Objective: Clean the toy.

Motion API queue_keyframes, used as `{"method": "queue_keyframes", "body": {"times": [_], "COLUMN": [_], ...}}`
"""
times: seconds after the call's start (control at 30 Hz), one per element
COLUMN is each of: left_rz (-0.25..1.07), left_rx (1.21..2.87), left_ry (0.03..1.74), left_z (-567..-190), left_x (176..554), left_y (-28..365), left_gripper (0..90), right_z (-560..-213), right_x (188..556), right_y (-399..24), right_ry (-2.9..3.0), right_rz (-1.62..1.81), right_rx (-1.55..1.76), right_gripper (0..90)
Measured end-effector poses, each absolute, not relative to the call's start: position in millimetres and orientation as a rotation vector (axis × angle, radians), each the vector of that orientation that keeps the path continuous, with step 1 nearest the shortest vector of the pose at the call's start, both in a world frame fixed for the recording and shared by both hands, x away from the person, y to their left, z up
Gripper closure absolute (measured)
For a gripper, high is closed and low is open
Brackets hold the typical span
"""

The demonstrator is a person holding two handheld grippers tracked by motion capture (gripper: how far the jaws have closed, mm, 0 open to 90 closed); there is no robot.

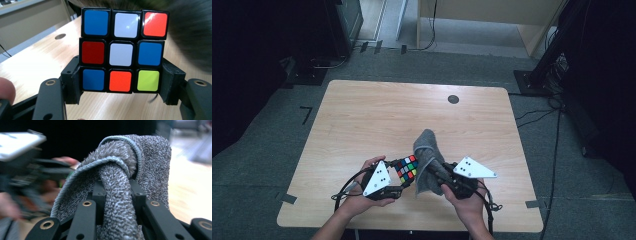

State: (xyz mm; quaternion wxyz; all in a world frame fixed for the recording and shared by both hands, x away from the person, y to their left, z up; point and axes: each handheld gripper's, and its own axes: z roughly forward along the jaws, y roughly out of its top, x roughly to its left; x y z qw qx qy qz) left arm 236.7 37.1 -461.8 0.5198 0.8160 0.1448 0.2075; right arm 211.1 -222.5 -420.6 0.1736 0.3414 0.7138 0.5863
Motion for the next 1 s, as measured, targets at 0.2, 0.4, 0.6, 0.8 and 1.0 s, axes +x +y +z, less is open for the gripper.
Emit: {"method": "queue_keyframes", "body": {"times": [0.2, 0.4, 0.6, 0.8, 1.0], "left_rz": [0.471, 0.472, 0.452, 0.431, 0.440], "left_rx": [1.922, 1.928, 1.913, 1.869, 1.899], "left_ry": [0.335, 0.345, 0.329, 0.368, 0.354], "left_z": [-453.4, -453.3, -449.7, -446.6, -449.2], "left_x": [232.0, 234.0, 230.9, 236.2, 233.2], "left_y": [36.7, 37.7, 36.3, 43.7, 38.2], "left_gripper": [34.2, 34.2, 34.1, 34.2, 34.2], "right_z": [-421.9, -420.3, -415.9, -422.6, -413.6], "right_x": [208.6, 211.2, 201.0, 213.1, 201.0], "right_y": [-212.6, -232.5, -210.0, -232.7, -209.5], "right_ry": [2.038, 1.921, 1.996, 1.927, 2.004], "right_rz": [1.666, 1.656, 1.660, 1.623, 1.661], "right_rx": [0.941, 1.052, 0.875, 1.086, 0.870], "right_gripper": [71.1, 71.4, 70.1, 71.5, 70.6]}}
